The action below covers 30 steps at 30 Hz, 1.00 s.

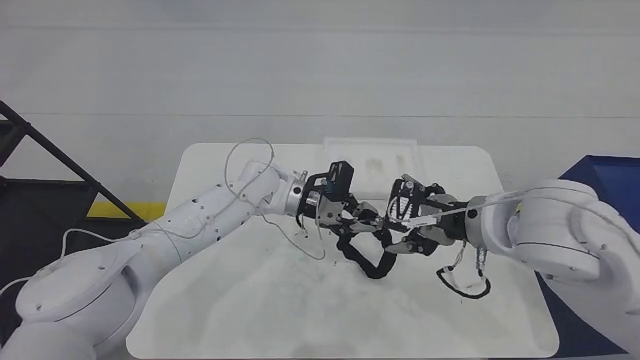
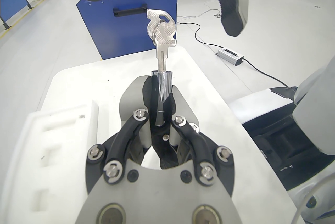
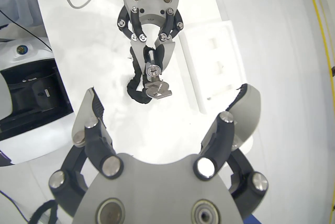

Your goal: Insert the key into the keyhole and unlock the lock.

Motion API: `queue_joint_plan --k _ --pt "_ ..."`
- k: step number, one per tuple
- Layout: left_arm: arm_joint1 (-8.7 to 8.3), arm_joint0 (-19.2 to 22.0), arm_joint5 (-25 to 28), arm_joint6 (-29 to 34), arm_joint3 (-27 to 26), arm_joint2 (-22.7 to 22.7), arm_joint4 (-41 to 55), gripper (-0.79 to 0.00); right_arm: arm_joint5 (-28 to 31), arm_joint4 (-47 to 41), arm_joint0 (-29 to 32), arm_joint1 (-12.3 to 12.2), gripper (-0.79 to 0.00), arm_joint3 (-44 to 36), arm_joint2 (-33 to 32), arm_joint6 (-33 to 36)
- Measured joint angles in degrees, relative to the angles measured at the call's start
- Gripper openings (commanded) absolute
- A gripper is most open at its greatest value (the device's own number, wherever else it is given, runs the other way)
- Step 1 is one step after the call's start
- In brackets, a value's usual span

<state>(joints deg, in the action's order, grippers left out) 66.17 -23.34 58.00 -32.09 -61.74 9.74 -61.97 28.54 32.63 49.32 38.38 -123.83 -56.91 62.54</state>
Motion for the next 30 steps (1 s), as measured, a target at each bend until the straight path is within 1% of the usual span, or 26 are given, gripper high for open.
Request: queue_joint_plan --k 1,2,3,4,6,8,12,15,16,20,23,27,28,29,30 --pt "-0.23 0.0 0.0 0.5 -0.4 0.0 0.4 -0.785 0.8 0.6 0.2 0.0 -0.068 -0.3 0.0 0.0" --pt "-0.44 0.0 0.0 1.1 -0.8 0.0 0.7 -0.785 1.3 1.1 0.3 -0.1 -0.108 -0.5 0.0 0.1" --pt "-0.72 0.0 0.0 1.8 -1.2 0.0 1.3 -0.785 1.7 1.9 0.5 -0.1 -0.172 -0.8 0.1 0.0" --pt "-0.92 0.1 0.0 2.3 -1.6 0.0 1.8 -0.785 1.8 2.4 0.6 0.0 -0.262 -1.0 0.1 -0.2" --pt "-1.35 0.1 0.0 3.5 -2.2 0.0 3.1 -0.785 2.0 3.4 0.6 0.1 -0.351 -1.4 0.5 -0.4" --pt "-1.68 0.0 0.0 4.6 -2.7 0.0 4.4 -0.785 2.2 4.3 0.6 0.2 -0.391 -1.8 0.9 -0.4" --pt "-2.34 0.0 0.0 7.3 -4.0 0.0 7.1 -0.785 1.9 7.0 0.4 0.5 -0.394 -2.8 1.7 -0.7" --pt "-2.74 0.0 0.0 9.3 -4.8 0.0 9.1 -0.785 1.6 9.3 0.4 0.8 -0.416 -3.6 2.3 -1.0" --pt "-2.84 0.0 0.0 9.9 -5.0 0.0 9.7 -0.785 1.5 10.0 0.4 0.8 -0.434 -3.8 2.5 -1.1" --pt "-3.3 -0.3 0.0 12.4 -5.8 0.0 12.4 -0.785 1.1 11.8 0.4 1.1 -0.44 -4.5 3.1 -1.2" --pt "-3.69 -0.3 0.0 14.2 -6.4 0.0 14.3 -0.785 1.1 12.5 0.4 1.3 -0.468 -4.8 3.4 -1.1" --pt "-4.22 -0.2 0.0 16.3 -7.3 0.0 16.5 -0.785 1.1 13.0 0.4 1.5 -0.557 -4.9 3.6 -1.1" --pt "-4.33 -0.2 0.0 16.7 -7.5 0.0 16.9 -0.785 1.0 13.1 0.4 1.5 -0.64 -4.9 3.6 -1.1" --pt "-4.43 -0.2 0.0 17.1 -7.7 0.0 17.3 -0.785 1.0 13.1 0.4 1.6 -0.748 -4.9 3.6 -1.3" --pt "-4.57 -0.2 0.0 17.5 -7.9 0.0 17.7 -0.785 0.9 13.0 0.4 1.7 -0.785 -4.9 3.6 -1.5"
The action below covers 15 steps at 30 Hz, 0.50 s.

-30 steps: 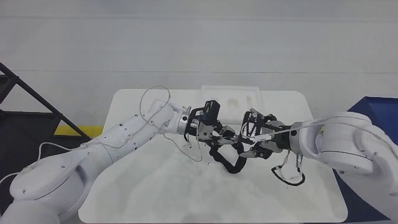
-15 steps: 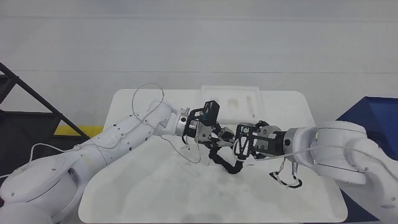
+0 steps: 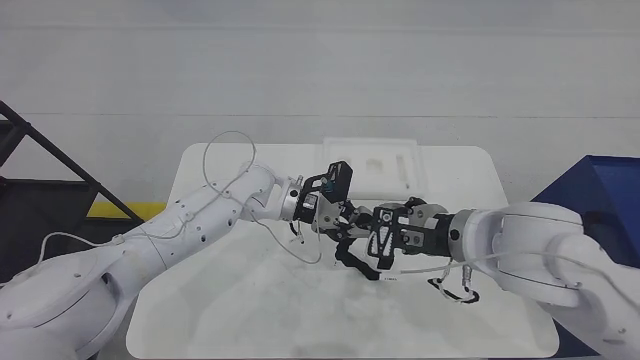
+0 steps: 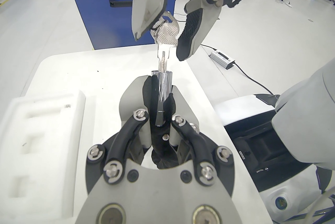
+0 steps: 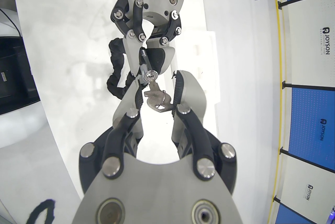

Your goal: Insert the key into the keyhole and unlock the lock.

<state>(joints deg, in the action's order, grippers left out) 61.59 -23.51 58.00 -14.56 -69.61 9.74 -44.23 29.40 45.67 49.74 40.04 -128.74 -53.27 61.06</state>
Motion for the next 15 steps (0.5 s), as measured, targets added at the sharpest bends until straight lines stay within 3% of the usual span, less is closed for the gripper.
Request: queue_joint_plan --k 5,15 --pt "-0.39 0.0 0.0 1.6 -0.8 0.0 1.4 -0.785 -1.2 -1.7 0.3 0.2 -0.785 0.2 -0.3 -1.0" --pt "-0.11 0.2 0.0 4.0 -1.9 0.0 2.6 -0.785 -10.4 -7.0 0.8 0.8 -0.785 1.3 -1.5 2.6"
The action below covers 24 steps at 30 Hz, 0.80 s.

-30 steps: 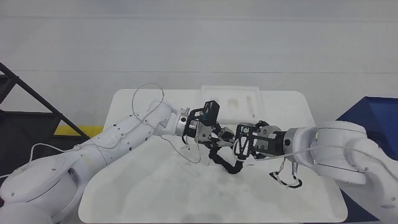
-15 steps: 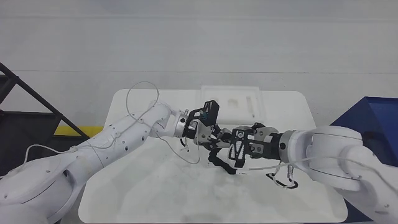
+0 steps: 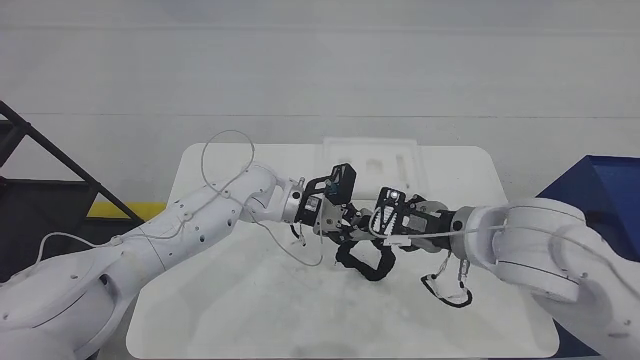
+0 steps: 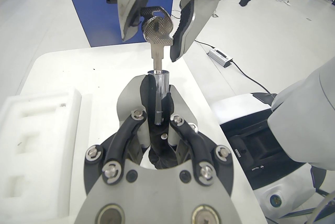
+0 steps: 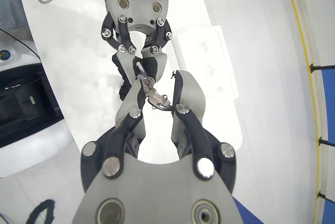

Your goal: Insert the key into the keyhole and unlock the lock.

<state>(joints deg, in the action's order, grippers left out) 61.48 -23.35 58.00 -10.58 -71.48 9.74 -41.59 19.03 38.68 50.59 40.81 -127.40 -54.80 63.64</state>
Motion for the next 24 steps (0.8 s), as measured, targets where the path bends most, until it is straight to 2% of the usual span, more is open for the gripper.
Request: queue_joint_plan --k 16,24 --pt "0.51 0.5 0.0 -0.4 0.5 0.0 -1.2 -0.785 -16.3 -8.9 -1.7 1.9 -0.785 1.4 0.8 5.3" --pt "0.95 0.8 0.0 -1.3 1.0 0.0 -2.3 -0.785 -23.6 -10.9 -2.8 2.9 -0.785 2.5 1.0 5.7"
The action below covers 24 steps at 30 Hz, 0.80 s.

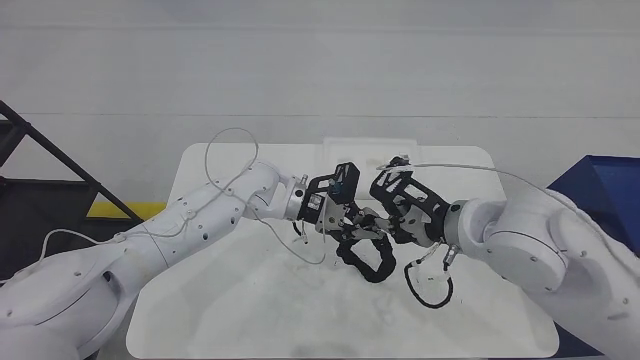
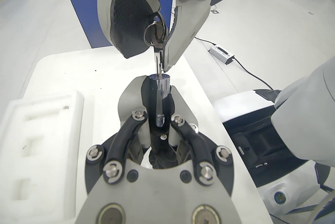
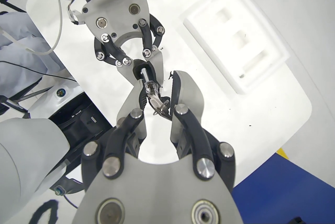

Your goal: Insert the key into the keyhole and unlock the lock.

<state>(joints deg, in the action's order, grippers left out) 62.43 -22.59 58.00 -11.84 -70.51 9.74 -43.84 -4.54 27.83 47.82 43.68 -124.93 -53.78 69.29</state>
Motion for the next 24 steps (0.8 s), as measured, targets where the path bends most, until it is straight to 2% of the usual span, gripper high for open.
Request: queue_joint_plan --k 8,9,10,11,17,24 --pt "0.36 0.0 0.0 -0.9 0.5 0.0 -1.1 -0.785 -5.9 -2.2 -0.2 0.8 -0.776 1.2 0.2 0.8" --pt "0.39 0.0 0.0 -1.0 0.6 0.0 -1.2 -0.785 -6.7 -2.4 -0.2 0.9 -0.631 1.2 0.1 0.5" --pt "0.42 0.0 0.0 -1.1 0.7 0.0 -1.4 -0.785 -7.2 -2.6 -0.2 0.9 -0.228 1.3 0.1 0.3" --pt "0.44 -0.1 0.0 -1.2 0.8 0.0 -1.5 -0.785 -7.6 -2.7 -0.2 1.0 0.0 1.3 0.0 0.2" --pt "0.37 -0.2 0.0 -2.1 1.5 0.0 -2.4 -0.785 -8.0 -3.9 0.3 1.2 0.0 1.3 -1.1 -0.6" --pt "0.04 -0.5 0.0 0.1 2.8 0.0 -3.4 -0.785 -4.5 -3.7 1.8 1.0 0.0 1.5 -3.5 -2.9"
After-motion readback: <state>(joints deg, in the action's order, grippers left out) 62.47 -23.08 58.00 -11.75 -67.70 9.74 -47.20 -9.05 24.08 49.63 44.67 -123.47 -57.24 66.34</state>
